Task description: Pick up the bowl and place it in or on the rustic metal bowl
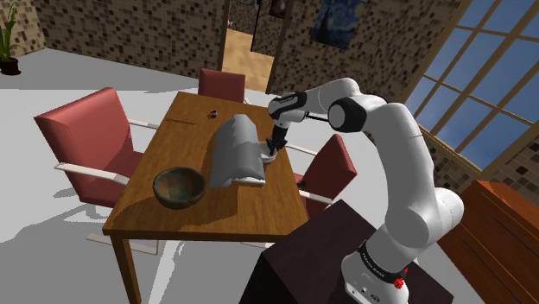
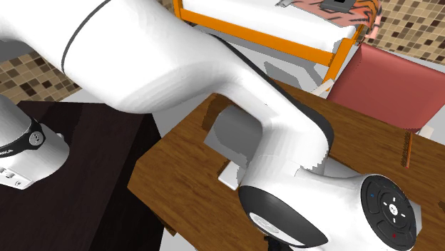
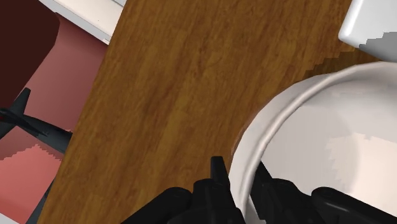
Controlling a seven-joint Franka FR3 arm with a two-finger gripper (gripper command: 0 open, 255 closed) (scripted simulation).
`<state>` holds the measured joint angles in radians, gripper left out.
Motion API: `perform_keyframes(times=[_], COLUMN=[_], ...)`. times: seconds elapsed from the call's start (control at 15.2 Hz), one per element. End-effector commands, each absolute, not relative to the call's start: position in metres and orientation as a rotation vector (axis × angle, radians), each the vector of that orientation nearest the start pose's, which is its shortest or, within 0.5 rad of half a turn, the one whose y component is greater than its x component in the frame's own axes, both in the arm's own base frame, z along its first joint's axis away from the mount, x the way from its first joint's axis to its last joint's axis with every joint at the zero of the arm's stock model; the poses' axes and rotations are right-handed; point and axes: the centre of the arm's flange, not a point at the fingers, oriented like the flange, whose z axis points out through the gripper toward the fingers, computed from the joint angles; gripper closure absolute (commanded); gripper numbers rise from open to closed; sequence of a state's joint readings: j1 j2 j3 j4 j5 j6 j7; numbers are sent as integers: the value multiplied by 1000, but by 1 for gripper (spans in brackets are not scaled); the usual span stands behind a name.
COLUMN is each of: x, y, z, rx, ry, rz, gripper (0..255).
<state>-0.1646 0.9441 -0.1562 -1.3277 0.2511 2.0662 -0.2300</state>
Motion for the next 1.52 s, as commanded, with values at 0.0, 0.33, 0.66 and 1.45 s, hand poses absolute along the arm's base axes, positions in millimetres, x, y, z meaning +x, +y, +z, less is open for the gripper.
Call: perform_keyframes(times=[0.0, 0.33, 0.66, 1.45], x=[692, 693, 693, 693], y=[-192, -192, -192, -192], z=[161, 187, 213, 277], rx=[-2994, -2994, -2994, -2994], ry=[270, 270, 270, 270], rz=[242, 242, 242, 242], gripper=[255, 255, 255, 255])
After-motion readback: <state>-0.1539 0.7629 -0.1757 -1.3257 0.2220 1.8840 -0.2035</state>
